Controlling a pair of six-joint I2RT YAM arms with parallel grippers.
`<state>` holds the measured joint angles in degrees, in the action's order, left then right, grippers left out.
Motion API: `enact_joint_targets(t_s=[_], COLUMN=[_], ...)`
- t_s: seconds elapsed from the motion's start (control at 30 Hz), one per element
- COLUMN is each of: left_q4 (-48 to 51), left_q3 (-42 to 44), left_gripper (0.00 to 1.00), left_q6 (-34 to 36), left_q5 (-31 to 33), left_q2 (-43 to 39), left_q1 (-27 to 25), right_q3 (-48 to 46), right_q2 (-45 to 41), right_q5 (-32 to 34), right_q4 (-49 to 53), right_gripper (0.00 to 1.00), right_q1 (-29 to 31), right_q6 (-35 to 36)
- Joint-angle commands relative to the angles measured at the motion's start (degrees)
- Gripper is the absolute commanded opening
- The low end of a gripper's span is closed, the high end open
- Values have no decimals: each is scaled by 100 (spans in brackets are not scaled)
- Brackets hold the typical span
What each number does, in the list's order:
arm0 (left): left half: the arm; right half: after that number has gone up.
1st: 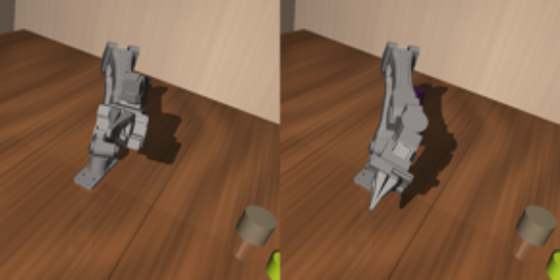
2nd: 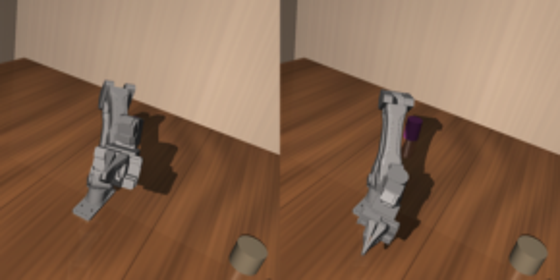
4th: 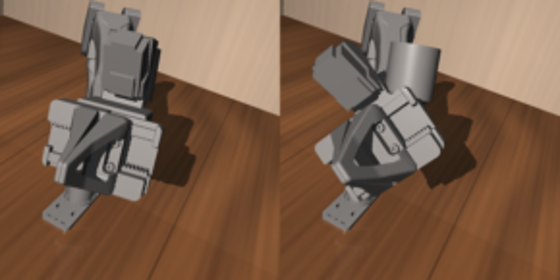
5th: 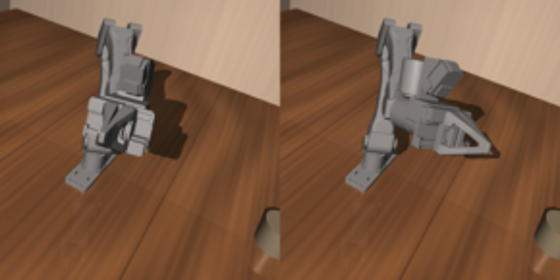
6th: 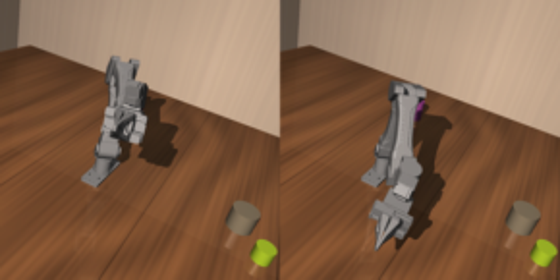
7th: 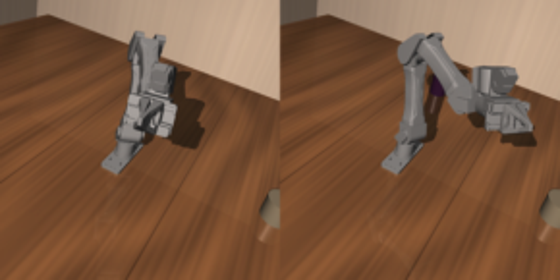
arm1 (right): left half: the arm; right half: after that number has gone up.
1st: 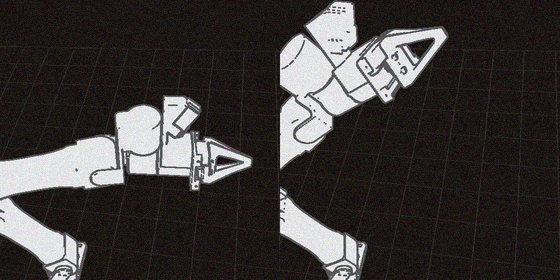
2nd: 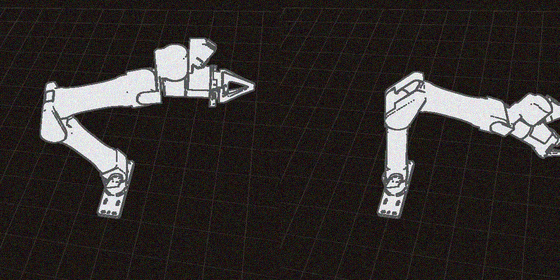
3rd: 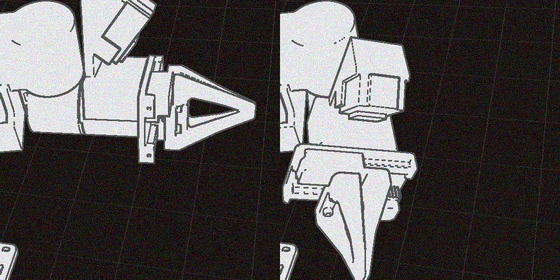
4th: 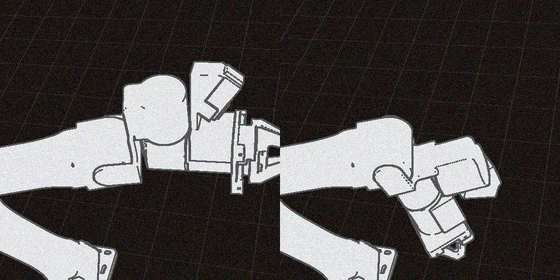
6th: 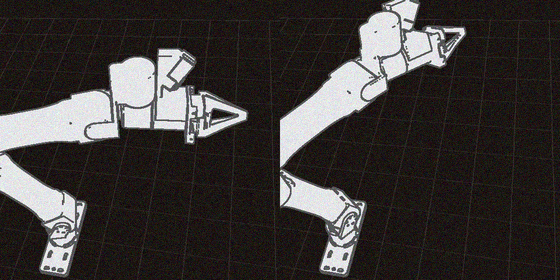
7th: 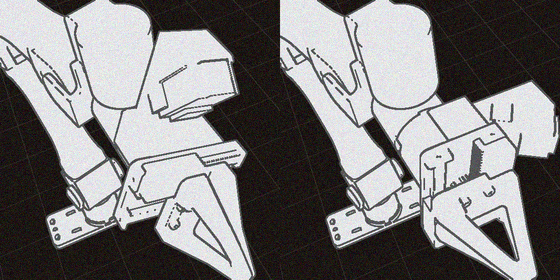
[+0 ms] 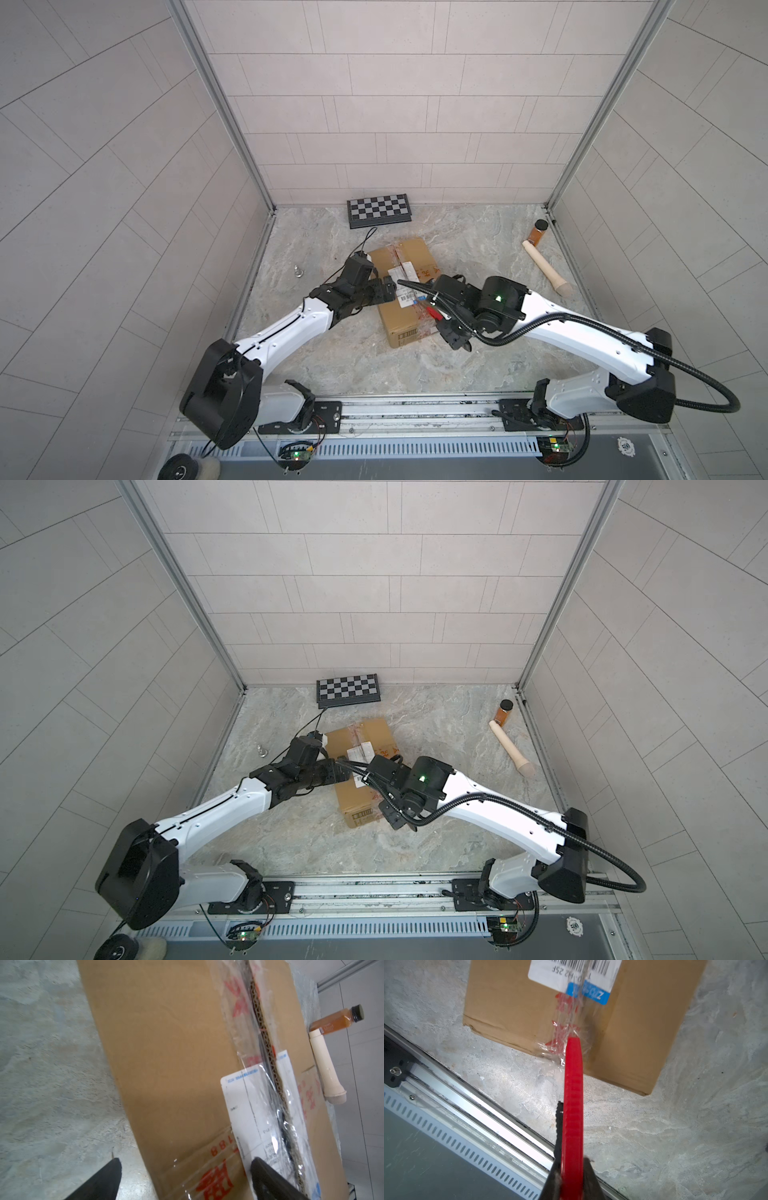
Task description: Unpack the express box
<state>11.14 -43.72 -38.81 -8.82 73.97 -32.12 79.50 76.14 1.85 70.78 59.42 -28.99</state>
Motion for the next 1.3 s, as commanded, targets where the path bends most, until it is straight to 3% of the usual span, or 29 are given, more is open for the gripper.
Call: enact_joint_targets(t_s=[0.0,0.17,0.37,0.6,0.77,1.27], left_q4=[407,422,196,748,721,571], left_q3=[429,687,778,265,295,300], left_gripper=[100,100,100,100,100,100], left_q6=[-217,-348,-433,-246,-488,-971], left_q5=[219,405,365,303,128,276], left_q2=[-9,-221,-378,-977,-1119,-519], left_q1=[-168,-216,-222,-217,-224,-831], right_q3=[271,1025,1235,1556,1643,1846], right_q2=[-602,-515,-51,441,634,1184], right_q5=[604,832,447,-34,-258,-501], right_q4=[292,704,989,1584,1822,2119], right_gripper=[0,0,0,0,0,0], right_q1=[5,9,47,62,105,158], right_q6=[-314,-309,-377,-556,-645,-546])
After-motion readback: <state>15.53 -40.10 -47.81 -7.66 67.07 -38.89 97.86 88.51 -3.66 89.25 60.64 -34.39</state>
